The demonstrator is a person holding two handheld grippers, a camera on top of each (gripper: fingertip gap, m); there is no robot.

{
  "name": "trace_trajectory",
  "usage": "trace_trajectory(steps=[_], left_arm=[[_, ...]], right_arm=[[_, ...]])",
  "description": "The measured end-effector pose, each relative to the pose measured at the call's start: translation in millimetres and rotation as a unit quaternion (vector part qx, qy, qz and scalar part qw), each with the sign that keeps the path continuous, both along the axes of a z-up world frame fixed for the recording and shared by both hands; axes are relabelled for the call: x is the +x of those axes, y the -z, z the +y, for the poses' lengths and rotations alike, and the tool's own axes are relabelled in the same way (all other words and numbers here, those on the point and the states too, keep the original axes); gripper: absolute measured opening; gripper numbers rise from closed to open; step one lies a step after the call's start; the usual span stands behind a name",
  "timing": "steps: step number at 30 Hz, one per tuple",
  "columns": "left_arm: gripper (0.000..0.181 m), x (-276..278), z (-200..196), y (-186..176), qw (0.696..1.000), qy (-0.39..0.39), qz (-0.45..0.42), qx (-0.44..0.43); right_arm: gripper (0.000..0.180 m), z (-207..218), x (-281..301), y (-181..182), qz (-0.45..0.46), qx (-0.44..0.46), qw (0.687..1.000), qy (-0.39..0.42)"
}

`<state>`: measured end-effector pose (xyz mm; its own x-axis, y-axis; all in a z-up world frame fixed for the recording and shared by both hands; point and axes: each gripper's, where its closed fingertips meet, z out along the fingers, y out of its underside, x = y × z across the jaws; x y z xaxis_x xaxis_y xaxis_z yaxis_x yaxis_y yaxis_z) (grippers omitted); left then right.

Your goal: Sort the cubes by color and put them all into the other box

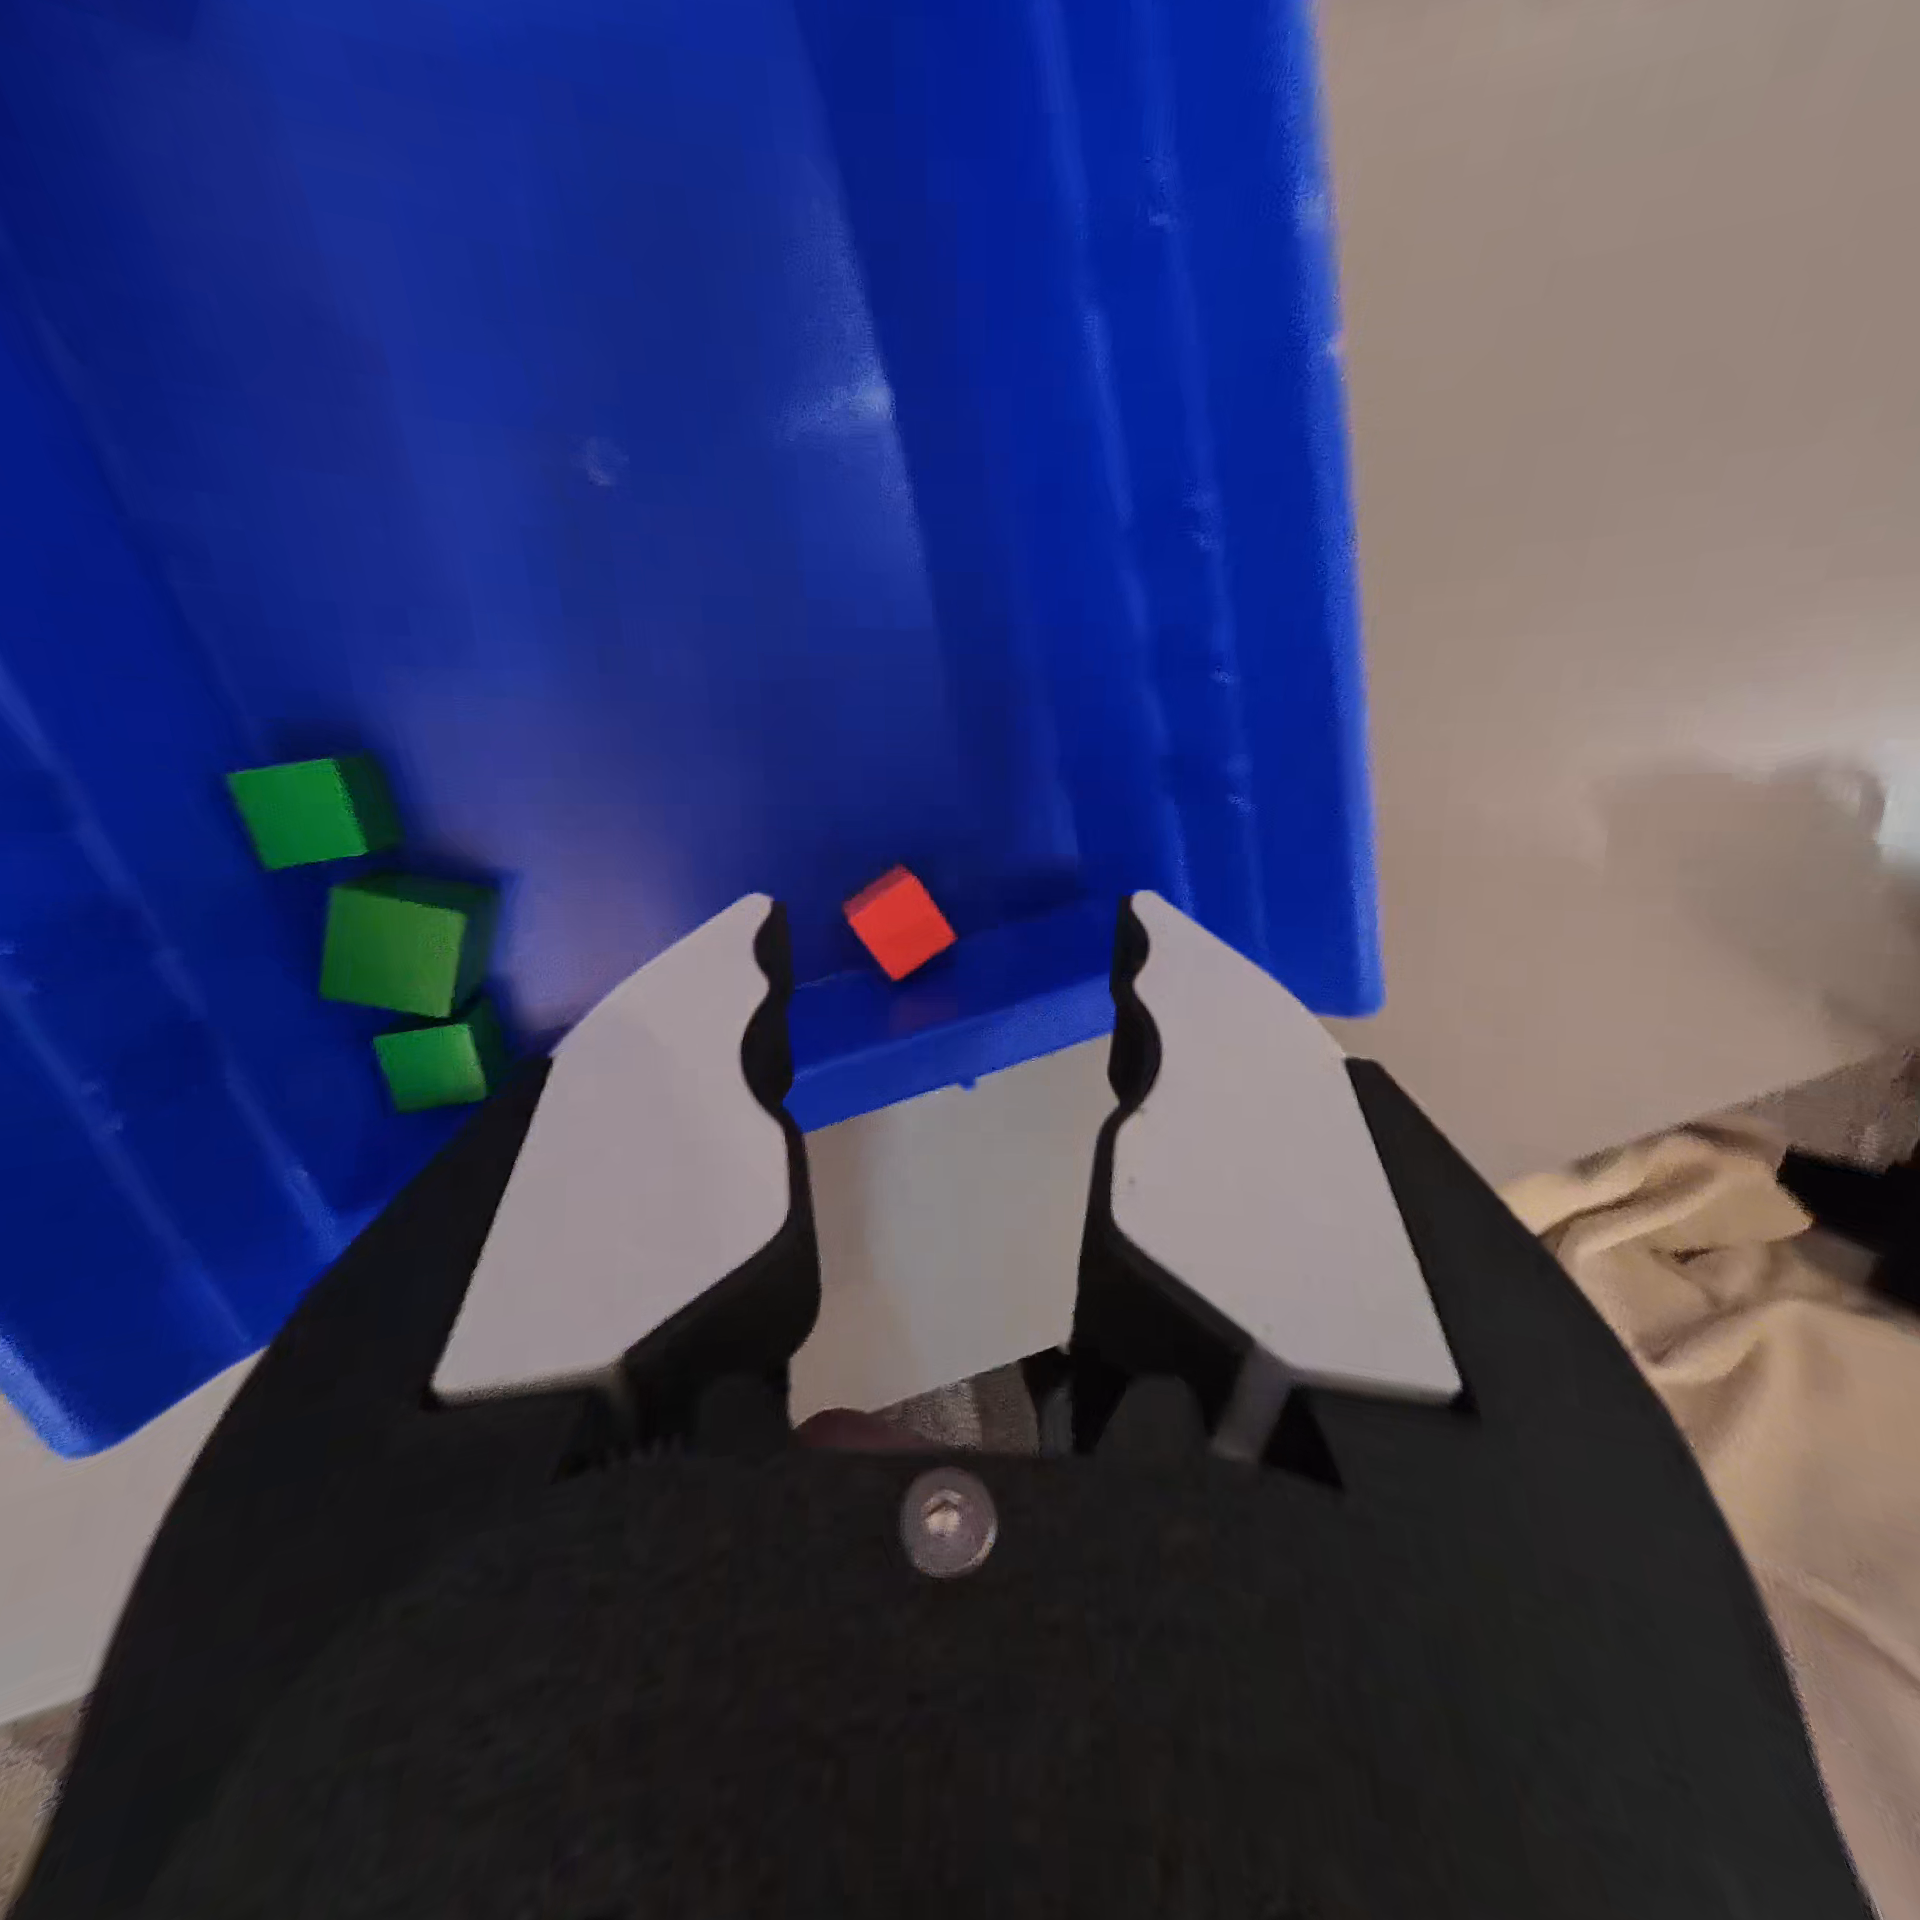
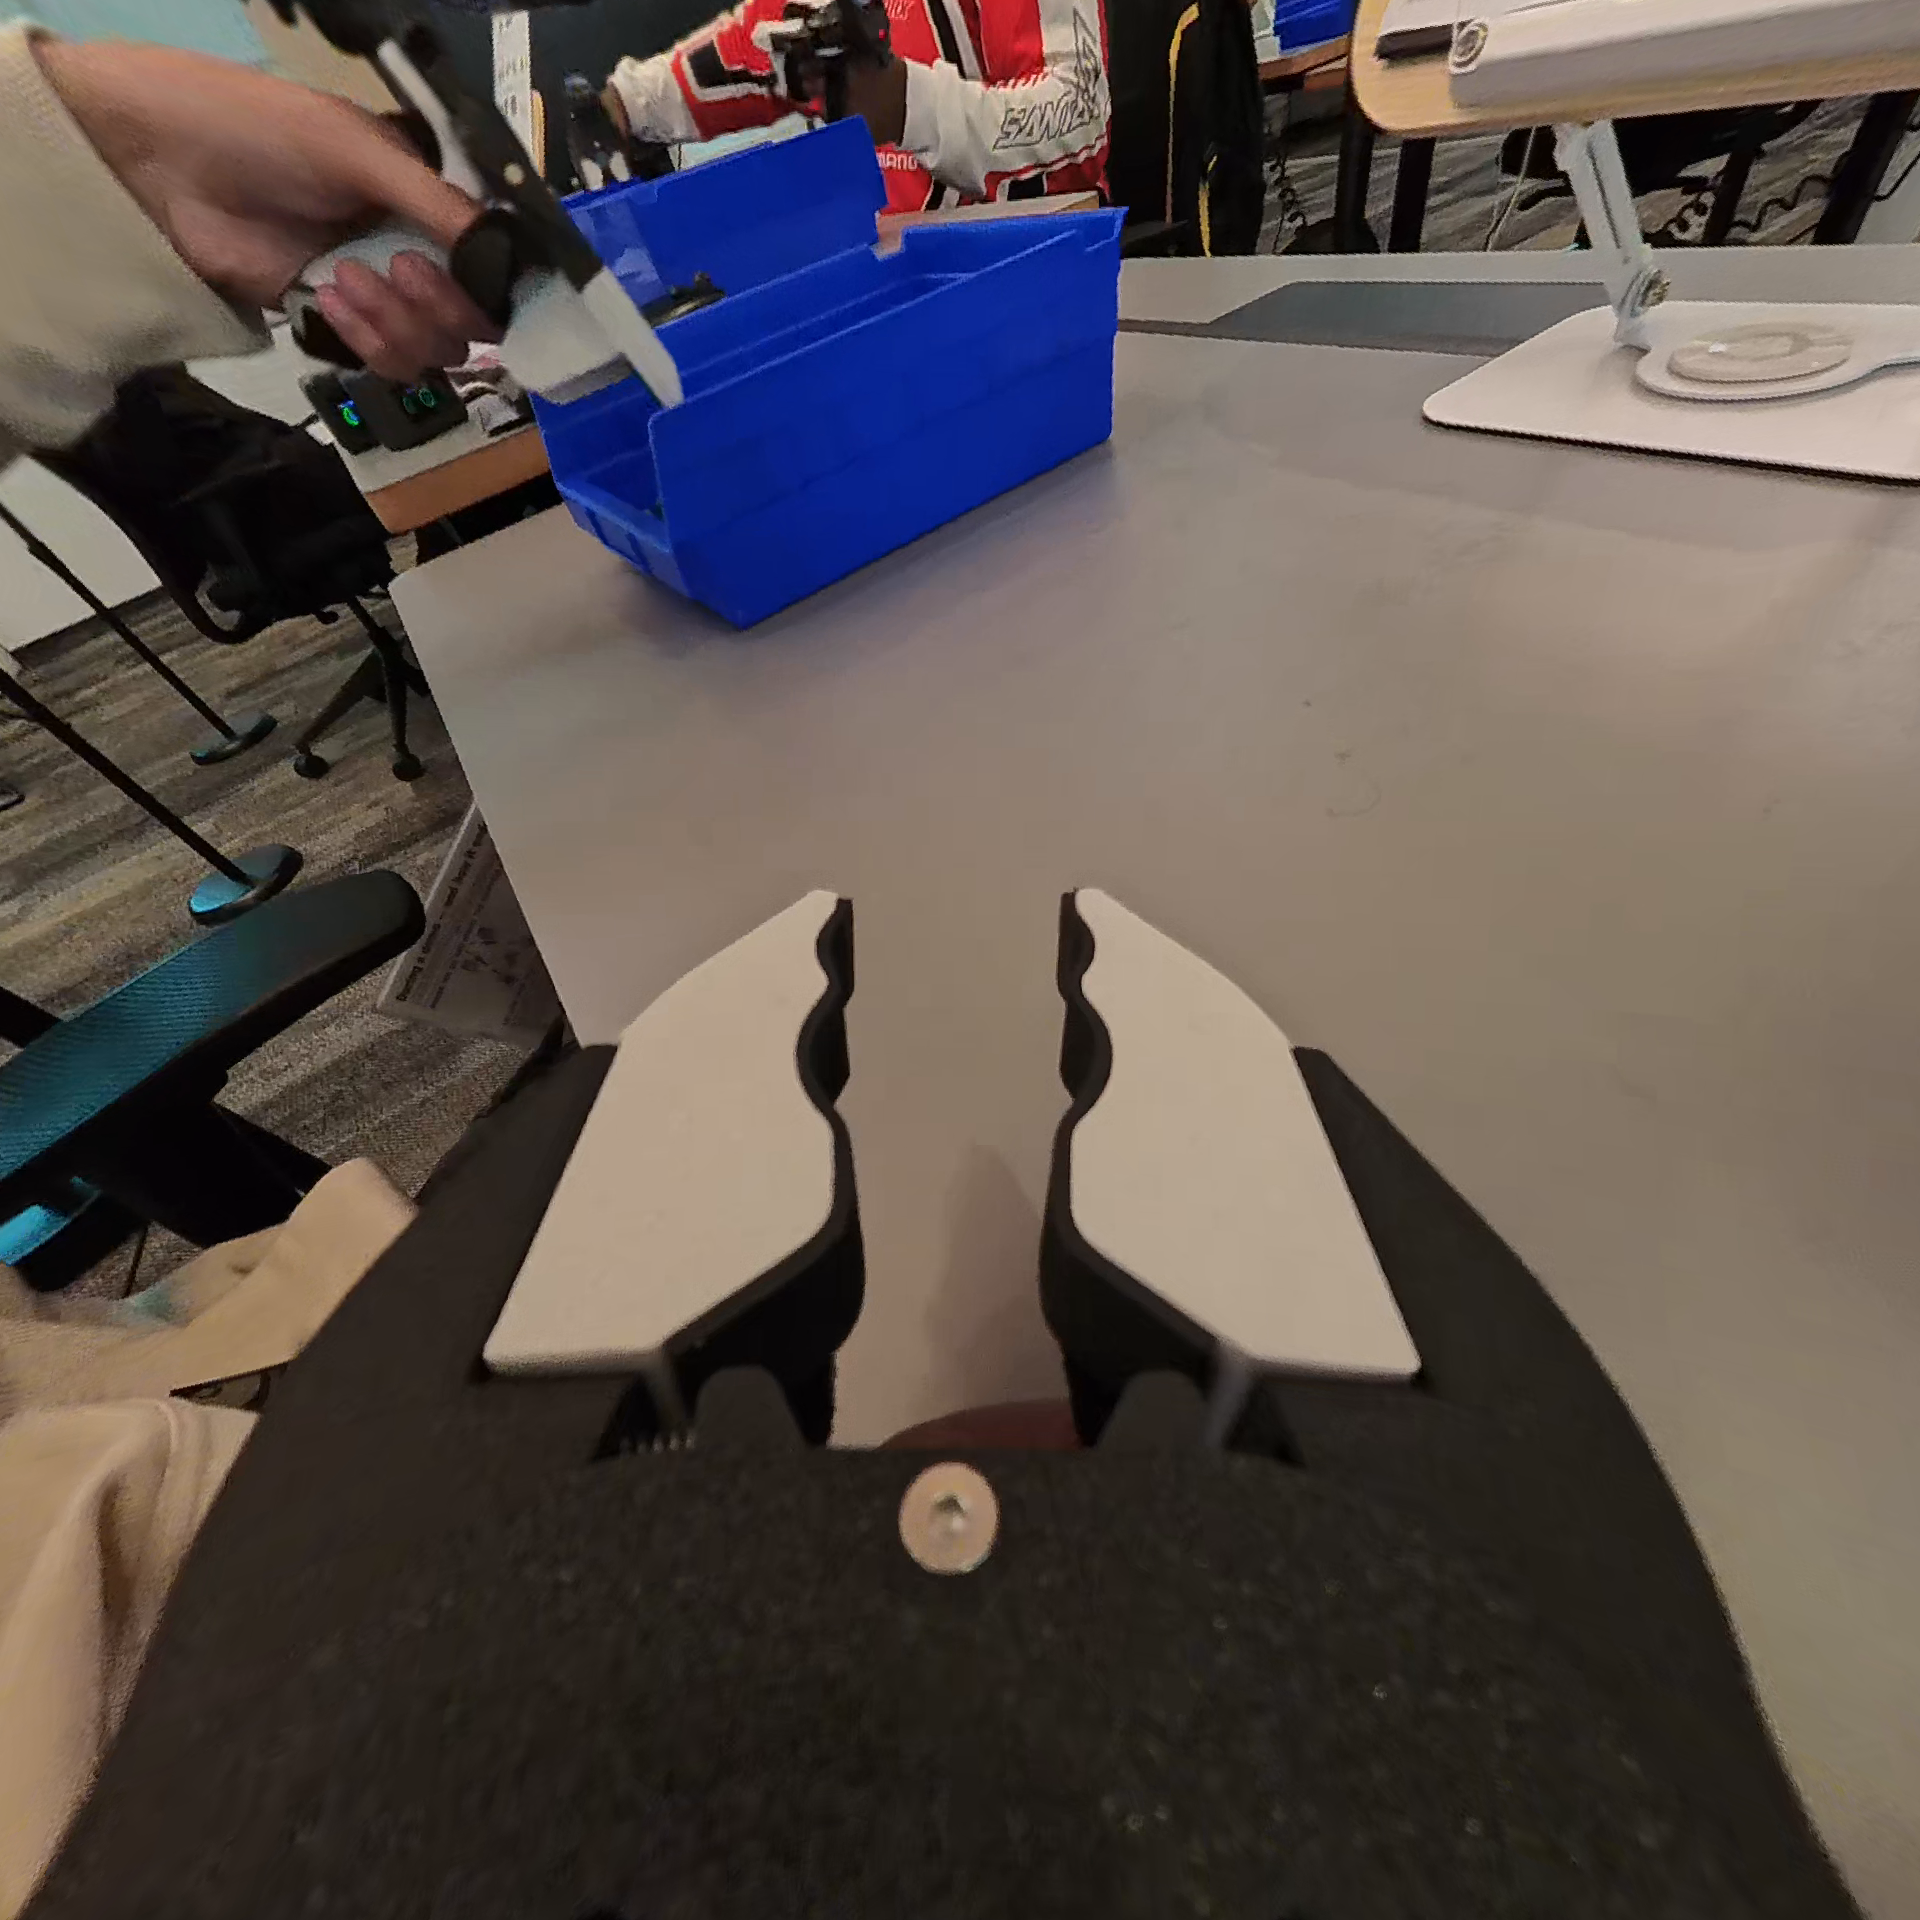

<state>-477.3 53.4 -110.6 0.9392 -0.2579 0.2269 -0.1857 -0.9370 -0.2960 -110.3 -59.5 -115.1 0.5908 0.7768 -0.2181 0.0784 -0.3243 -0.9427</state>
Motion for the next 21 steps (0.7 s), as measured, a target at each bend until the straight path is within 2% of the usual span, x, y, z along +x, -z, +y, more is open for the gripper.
trace_trajectory(steps=[5,8,12,14,15,21], left_arm=[[0.056,-25,4,39,0.995,-0.074,0.03,-0.067],[0.056,-24,-6,59,0.99,-0.073,0.053,-0.11],[0.055,-16,-11,64,0.984,-0.055,0.083,-0.151],[0.042,-20,-15,67,0.977,-0.04,0.12,-0.172],[0.021,-21,-15,67,0.975,-0.038,0.128,-0.178],[0.021,-12,-20,66,0.972,-0.026,0.126,-0.199]], right_arm=[[0.037,-3,-1,1,-0.005,0.002,1.0,-0.006],[0.037,-5,-1,0,0.001,0.0,1.0,-0.014],[0.037,-7,-1,1,0.007,-0.01,1.0,-0.026],[0.037,-7,-2,2,0.006,-0.016,0.999,-0.033],[0.037,-8,-2,3,0.005,-0.018,0.999,-0.036],[0.036,-9,-2,5,-0.008,-0.016,0.999,-0.041]])
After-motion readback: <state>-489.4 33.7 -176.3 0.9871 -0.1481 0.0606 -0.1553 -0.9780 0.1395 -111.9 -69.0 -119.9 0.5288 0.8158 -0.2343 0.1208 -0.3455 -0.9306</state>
